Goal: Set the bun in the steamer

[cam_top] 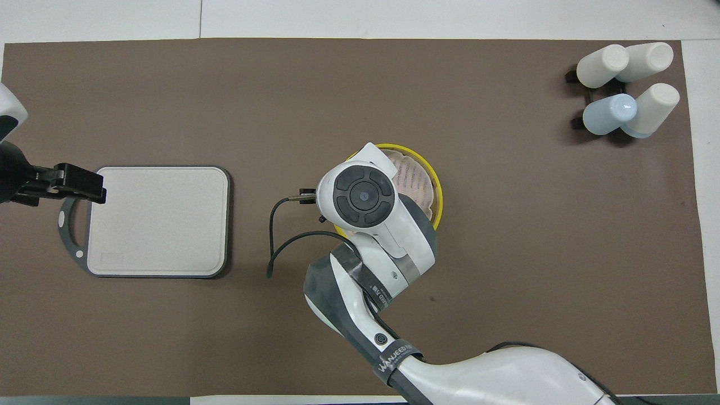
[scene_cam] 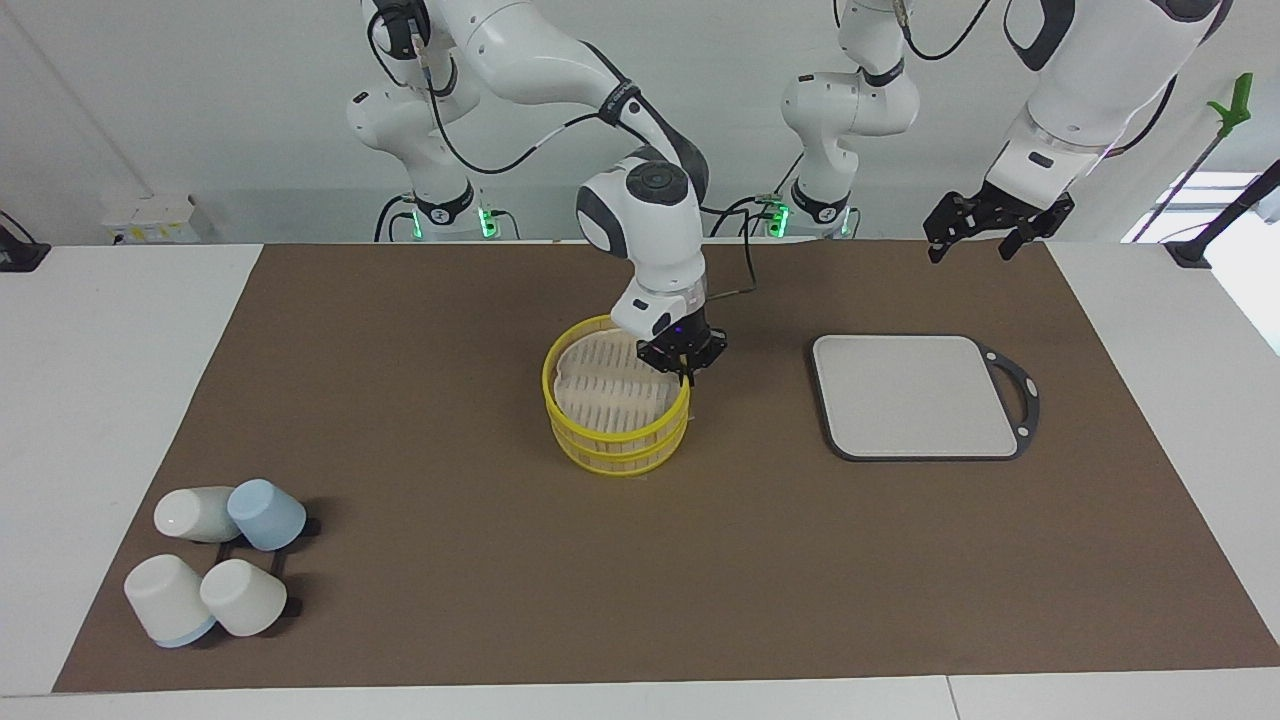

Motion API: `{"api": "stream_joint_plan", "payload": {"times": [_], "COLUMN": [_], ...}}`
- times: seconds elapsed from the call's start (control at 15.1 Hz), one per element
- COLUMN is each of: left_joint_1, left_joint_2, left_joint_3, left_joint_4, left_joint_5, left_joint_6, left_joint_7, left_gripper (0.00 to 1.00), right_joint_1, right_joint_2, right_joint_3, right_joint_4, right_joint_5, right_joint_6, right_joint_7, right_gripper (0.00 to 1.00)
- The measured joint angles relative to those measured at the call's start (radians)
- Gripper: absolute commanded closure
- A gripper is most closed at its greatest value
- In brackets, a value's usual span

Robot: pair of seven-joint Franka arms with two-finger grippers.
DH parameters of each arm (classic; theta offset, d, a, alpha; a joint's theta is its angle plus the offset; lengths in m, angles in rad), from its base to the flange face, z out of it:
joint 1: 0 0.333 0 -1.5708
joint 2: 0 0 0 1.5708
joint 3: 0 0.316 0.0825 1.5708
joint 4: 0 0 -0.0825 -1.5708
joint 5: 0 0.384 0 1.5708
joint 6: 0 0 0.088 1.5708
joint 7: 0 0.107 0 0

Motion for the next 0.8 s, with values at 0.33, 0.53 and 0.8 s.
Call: {"api": "stream_joint_plan", "payload": {"times": [0.33,0.53,0.8], "left_joint_1": [0.003,0.003,0.003], "left_joint_2": [0.000,0.000,0.000], "left_joint_3": [0.001,0.001,0.001], "left_joint_4": [0.000,0.000,0.000], "left_joint_5": [0.000,0.000,0.000], "left_joint_6": [0.003,0.003,0.003], "left_joint_7": [0.001,0.001,0.001], "left_gripper": [0.00,0.00,0.00], "right_joint_1": [0.003,-0.017,-0.157], "right_joint_2": [-0.002,-0.027,-0.186], "right_joint_3": [0.000,-0.012,-0.035], "right_joint_4": [0.060,0.151,0.181], "right_joint_5": [-0.014,-0.019,-0.027], "right_joint_6": [-0.046,-0.228,-0.603], "right_joint_7": [0.000,0.000,-0.029], "right_gripper": [0.00,0.00,0.00]}}
